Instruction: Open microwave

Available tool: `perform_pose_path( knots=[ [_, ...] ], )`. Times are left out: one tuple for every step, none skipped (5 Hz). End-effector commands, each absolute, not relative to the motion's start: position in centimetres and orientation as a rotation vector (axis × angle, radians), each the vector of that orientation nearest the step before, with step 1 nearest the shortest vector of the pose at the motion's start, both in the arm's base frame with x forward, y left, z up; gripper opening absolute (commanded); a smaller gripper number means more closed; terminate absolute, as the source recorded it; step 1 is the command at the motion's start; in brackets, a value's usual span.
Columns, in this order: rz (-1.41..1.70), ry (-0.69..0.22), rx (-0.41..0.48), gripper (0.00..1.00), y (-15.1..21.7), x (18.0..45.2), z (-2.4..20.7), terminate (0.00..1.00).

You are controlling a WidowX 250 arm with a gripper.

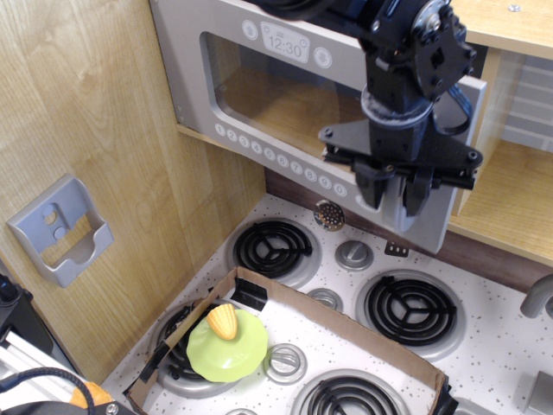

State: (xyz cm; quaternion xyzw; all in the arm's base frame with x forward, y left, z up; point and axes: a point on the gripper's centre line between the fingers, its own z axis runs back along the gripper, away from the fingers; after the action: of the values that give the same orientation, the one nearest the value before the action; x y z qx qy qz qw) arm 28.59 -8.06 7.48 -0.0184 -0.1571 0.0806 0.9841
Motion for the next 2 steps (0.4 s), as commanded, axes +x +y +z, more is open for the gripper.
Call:
perform_pose_path(
  knots=[
    [0.268,-0.287,-0.075,1.00,-12.7,24.8,7.7,0.00],
    [0.309,-0.260,-0.111,1.00,-15.5,23.8,6.9,0.00]
  ],
)
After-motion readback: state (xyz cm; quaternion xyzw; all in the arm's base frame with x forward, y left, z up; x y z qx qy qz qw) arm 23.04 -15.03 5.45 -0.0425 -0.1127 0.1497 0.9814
